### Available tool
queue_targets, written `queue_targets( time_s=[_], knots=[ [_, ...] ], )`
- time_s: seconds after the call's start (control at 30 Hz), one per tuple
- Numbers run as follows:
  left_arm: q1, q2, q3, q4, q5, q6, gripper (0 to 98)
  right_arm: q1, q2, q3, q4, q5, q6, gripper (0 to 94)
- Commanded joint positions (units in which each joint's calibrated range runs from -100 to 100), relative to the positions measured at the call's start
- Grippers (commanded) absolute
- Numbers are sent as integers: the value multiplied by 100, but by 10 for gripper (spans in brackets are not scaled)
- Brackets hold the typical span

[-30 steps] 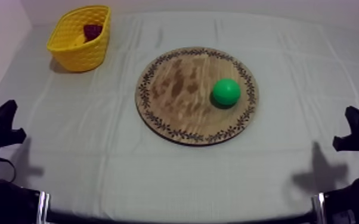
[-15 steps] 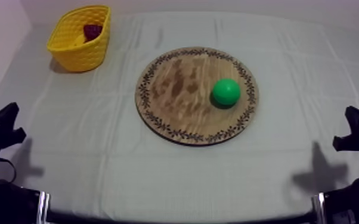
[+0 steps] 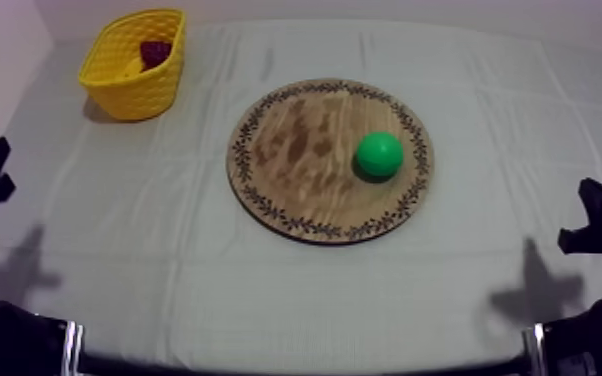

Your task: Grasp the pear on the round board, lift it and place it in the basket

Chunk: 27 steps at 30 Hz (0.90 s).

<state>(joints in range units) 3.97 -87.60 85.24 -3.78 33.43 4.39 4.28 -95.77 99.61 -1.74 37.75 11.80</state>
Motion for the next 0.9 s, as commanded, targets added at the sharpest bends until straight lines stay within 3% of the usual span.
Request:
queue_targets(
  time_s=[0.0, 0.13, 0.27, 0.7, 0.87],
  knots=[
    [9, 721, -1238, 82, 439, 29, 0, 1, 1, 5, 1, -1, -1, 5],
    [80, 1666, -2724, 228, 1257, 27, 0, 1, 1, 5, 1, -1, -1, 5],
    [199, 2487, -3896, 300, 1689, 13, 0, 1, 1, 5, 1, -1, -1, 5],
    [919, 4552, -6240, 295, 1880, -47, 0, 7, 1, 5, 1, -1, 3, 5],
    [1378, 5329, -7016, 108, 1958, 140, 0, 8, 1, 5, 1, -1, 4, 5]
  ],
)
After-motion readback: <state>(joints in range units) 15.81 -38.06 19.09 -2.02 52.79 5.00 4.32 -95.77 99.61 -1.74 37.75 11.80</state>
